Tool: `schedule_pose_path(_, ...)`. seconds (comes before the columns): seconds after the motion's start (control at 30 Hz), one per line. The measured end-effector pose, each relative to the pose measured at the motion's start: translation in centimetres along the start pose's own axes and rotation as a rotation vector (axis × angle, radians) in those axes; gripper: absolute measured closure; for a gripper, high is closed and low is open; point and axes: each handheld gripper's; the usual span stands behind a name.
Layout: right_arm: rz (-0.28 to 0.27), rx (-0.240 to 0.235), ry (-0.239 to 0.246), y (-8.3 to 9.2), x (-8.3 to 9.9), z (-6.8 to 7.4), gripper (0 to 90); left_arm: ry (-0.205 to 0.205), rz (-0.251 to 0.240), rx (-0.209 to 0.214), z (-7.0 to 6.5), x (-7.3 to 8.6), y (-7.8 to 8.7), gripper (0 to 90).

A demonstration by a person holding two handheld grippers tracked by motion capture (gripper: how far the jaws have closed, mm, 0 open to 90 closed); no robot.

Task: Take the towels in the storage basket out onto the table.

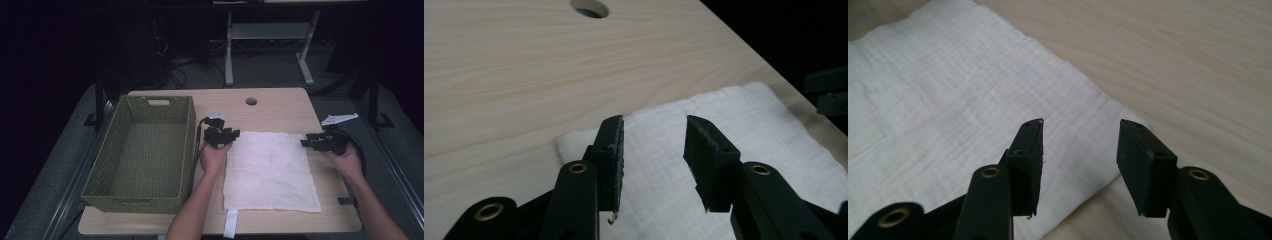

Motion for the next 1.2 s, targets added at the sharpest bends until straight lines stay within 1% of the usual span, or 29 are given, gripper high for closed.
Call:
schedule_pose_path(0.03, -0.005, 0.0, -0.021, -0.2, -0.1, -0.6, 53.3, 0.002, 0.008, -0.023, 0.6, -0.2, -0.3, 60.0)
schedule_pose_path(0.07, 0.0, 0.007, -0.027, -0.4, -0.2, -0.8, 53.5, 0.007, 0.015, -0.034, 0.9, -0.2, -0.6, 60.0)
schedule_pose_path(0.1, 0.005, 0.01, -0.03, -0.5, -0.2, -1.1, 53.5, 0.007, 0.015, -0.034, 0.9, -0.2, -0.6, 60.0)
schedule_pose_path(0.13, 0.005, 0.01, -0.03, -0.5, -0.2, -1.1, 53.5, 0.011, 0.031, -0.043, 1.2, -0.2, -0.8, 60.0)
schedule_pose_path(0.2, 0.015, 0.018, -0.044, -0.9, -0.3, -1.3, 53.7, 0.035, 0.033, -0.059, 1.7, -0.2, -1.2, 60.0)
schedule_pose_path(0.23, 0.015, 0.028, -0.041, -1.0, -0.4, -1.5, 54.0, 0.036, 0.038, -0.067, 1.9, -0.1, -1.4, 60.0)
schedule_pose_path(0.27, 0.014, 0.029, -0.048, -1.2, -0.3, -1.7, 54.0, 0.035, 0.044, -0.076, 2.0, 0.0, -1.7, 60.0)
schedule_pose_path(0.33, 0.016, 0.029, -0.072, -1.5, -0.3, -2.1, 54.0, 0.045, 0.062, -0.078, 2.2, 0.1, -2.2, 60.0)
schedule_pose_path(0.37, 0.024, 0.022, -0.098, -1.7, -0.2, -2.4, 54.3, 0.052, 0.068, -0.088, 2.3, 0.2, -2.6, 59.6)
schedule_pose_path(0.47, 0.025, 0.034, -0.101, -1.9, -0.2, -2.7, 54.6, 0.052, 0.066, -0.097, 2.6, 0.1, -2.8, 59.0)
schedule_pose_path(0.53, 0.03, 0.04, -0.111, -2.0, -0.2, -2.9, 54.9, 0.052, 0.072, -0.101, 2.7, 0.1, -3.0, 59.0)
schedule_pose_path(0.57, 0.042, 0.046, -0.118, -2.1, -0.3, -3.0, 55.7, 0.046, 0.08, -0.109, 2.7, 0.1, -3.1, 58.7)
schedule_pose_path(0.6, 0.056, 0.046, -0.115, -2.3, -0.3, -3.1, 56.1, 0.046, 0.082, -0.111, 2.7, 0.1, -3.2, 58.5)
schedule_pose_path(0.63, 0.065, 0.051, -0.104, -2.5, -0.2, -3.1, 56.2, 0.054, 0.085, -0.109, 2.8, 0.1, -3.3, 58.5)
schedule_pose_path(0.67, 0.073, 0.054, -0.105, -2.6, -0.3, -3.1, 56.6, 0.055, 0.088, -0.106, 2.8, 0.1, -3.4, 58.6)
schedule_pose_path(0.73, 0.073, 0.053, -0.105, -2.8, -0.2, -3.2, 57.2, 0.052, 0.086, -0.109, 2.8, 0.1, -3.5, 58.6)
schedule_pose_path(0.8, 0.087, 0.053, -0.112, -3.0, -0.3, -3.2, 58.6, 0.034, 0.09, -0.112, 2.6, 0.1, -3.6, 58.4)
schedule_pose_path(0.83, 0.103, 0.053, -0.116, -3.4, -0.2, -3.2, 60.8, 0.026, 0.101, -0.105, 2.5, 0.1, -3.6, 61.0)
schedule_pose_path(0.87, 0.103, 0.053, -0.116, -3.4, -0.2, -3.2, 60.8, 0.026, 0.101, -0.105, 2.5, 0.1, -3.6, 63.3)
schedule_pose_path(0.9, 0.11, 0.048, -0.113, -3.7, -0.1, -3.1, 67.1, 0.028, 0.111, -0.092, 2.5, 0.1, -3.7, 65.7)
schedule_pose_path(0.93, 0.104, 0.042, -0.113, -3.8, -0.2, -3.1, 69.4, 0.023, 0.118, -0.096, 2.4, 0.1, -3.8, 69.3)
schedule_pose_path(0.97, 0.104, 0.042, -0.113, -3.8, -0.2, -3.1, 69.4, 0.023, 0.118, -0.096, 2.4, 0.1, -3.8, 72.9)
schedule_pose_path(1.0, 0.103, 0.036, -0.114, -3.8, -0.2, -3.1, 73.9, 0.017, 0.125, -0.095, 2.4, 0.1, -3.8, 72.9)
schedule_pose_path(1.03, 0.106, 0.025, -0.108, -4.0, -0.3, -3.0, 83.2, 0.018, 0.13, -0.091, 2.4, 0.1, -3.8, 80.4)
schedule_pose_path(1.07, 0.106, 0.025, -0.108, -4.0, -0.3, -3.0, 83.2, 0.023, 0.134, -0.087, 2.4, 0.1, -3.8, 80.4)
schedule_pose_path(1.1, 0.103, 0.018, -0.114, -4.0, -0.3, -3.1, 87.2, 0.032, 0.139, -0.075, 2.6, 0.1, -3.8, 85.8)
schedule_pose_path(1.13, 0.102, 0.015, -0.12, -3.9, -0.3, -3.2, 87.7, 0.032, 0.139, -0.075, 2.6, 0.1, -3.8, 86.7)
schedule_pose_path(1.17, 0.104, 0.022, -0.123, -3.8, -0.3, -3.4, 87.8, 0.041, 0.138, -0.062, 2.7, 0.1, -3.8, 87.0)
schedule_pose_path(1.2, 0.104, 0.022, -0.123, -3.8, -0.3, -3.4, 87.8, 0.041, 0.138, -0.062, 2.7, 0.1, -3.8, 87.2)
Point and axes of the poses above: each handheld gripper's, and its own axes: y roughly backward along the jaws, x roughly out of its underside, z roughly to its left, and after that the axes turned 11 degrees about y, right-handed
